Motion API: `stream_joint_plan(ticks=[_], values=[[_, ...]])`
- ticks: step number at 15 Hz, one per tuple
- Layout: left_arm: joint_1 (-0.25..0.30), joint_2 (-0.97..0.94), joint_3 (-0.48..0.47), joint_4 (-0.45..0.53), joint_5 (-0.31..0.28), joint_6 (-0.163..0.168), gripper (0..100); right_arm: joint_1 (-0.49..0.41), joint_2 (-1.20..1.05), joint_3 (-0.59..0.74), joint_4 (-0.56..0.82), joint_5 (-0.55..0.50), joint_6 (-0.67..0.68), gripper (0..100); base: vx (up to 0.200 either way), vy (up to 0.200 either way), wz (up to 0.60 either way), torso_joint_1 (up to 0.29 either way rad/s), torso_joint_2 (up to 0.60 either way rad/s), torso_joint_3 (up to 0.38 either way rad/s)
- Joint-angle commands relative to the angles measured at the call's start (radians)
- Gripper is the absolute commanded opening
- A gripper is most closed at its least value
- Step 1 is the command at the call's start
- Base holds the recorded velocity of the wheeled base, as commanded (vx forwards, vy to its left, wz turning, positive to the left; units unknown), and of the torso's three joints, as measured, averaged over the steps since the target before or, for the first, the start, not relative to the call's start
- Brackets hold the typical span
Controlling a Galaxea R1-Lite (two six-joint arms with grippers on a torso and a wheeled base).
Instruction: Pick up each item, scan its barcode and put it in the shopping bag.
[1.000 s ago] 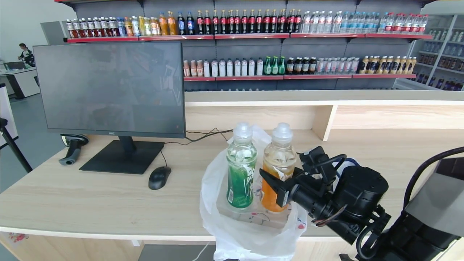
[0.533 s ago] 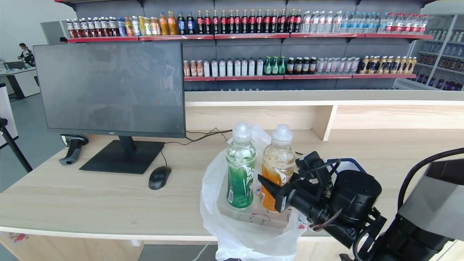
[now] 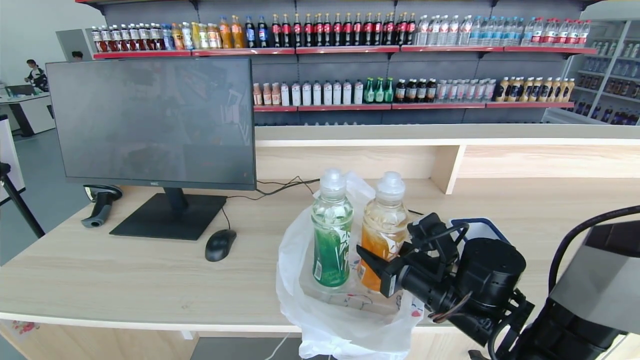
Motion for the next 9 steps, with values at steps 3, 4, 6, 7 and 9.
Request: stream_joint_plan(ticks=[3, 4, 6, 7, 9], values=[[0.0, 0.0, 0.0, 0.0, 0.0, -0.001, 100, 0.0, 0.001, 0.009, -0.002, 0.0, -0.001, 0, 0.0, 0.0, 0.0, 0.0, 0.0, 0.0], [0.001, 0.0, 0.0, 0.0, 0.001, -0.001, 100, 0.0, 0.004, 0.017, -0.002, 0.0, -0.001, 0, 0.0, 0.0, 0.0, 0.0, 0.0, 0.0], [0.0, 0.0, 0.0, 0.0, 0.0, -0.001, 100, 0.0, 0.006, 0.02, -0.002, 0.0, -0.001, 0, 0.0, 0.0, 0.0, 0.0, 0.0, 0.0], [0.001, 0.0, 0.0, 0.0, 0.0, -0.001, 100, 0.0, 0.006, 0.017, -0.002, 0.0, -0.001, 100, 0.0, 0.0, 0.0, 0.0, 0.0, 0.0], [0.001, 0.0, 0.0, 0.0, 0.0, -0.001, 100, 0.0, 0.001, 0.009, -0.002, 0.0, 0.002, 100, 0.0, 0.0, 0.0, 0.0, 0.0, 0.0]])
